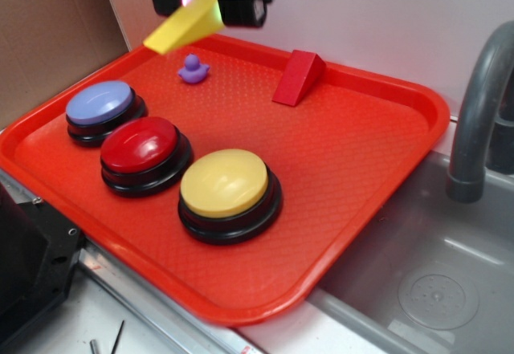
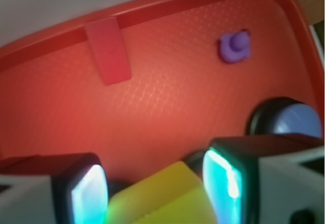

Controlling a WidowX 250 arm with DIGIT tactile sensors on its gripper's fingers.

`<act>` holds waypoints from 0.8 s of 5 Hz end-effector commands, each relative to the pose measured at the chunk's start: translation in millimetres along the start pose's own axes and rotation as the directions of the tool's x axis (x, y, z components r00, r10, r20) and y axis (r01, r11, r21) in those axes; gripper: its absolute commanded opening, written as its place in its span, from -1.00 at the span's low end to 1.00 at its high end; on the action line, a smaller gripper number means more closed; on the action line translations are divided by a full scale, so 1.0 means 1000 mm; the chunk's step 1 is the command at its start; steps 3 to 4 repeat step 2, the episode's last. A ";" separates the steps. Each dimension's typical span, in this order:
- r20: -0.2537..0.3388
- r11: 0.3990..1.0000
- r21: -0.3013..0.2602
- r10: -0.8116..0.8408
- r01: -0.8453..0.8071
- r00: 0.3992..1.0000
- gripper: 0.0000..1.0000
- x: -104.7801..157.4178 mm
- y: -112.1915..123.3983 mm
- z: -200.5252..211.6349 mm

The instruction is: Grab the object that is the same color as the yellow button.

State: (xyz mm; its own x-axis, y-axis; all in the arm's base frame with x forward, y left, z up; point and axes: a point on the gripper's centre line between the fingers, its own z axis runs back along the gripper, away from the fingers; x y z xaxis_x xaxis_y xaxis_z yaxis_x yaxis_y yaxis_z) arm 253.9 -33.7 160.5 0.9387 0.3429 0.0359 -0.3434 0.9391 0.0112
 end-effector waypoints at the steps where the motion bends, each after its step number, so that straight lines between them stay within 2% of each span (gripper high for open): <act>1: 0.076 0.997 -0.070 0.030 -0.025 0.997 -1.00 -0.009 0.014 0.053; 2: -0.009 0.999 -0.036 0.000 -0.001 1.000 -1.00 0.000 0.017 0.043; 4: -0.009 0.999 -0.036 0.000 -0.001 1.000 -1.00 0.000 0.017 0.043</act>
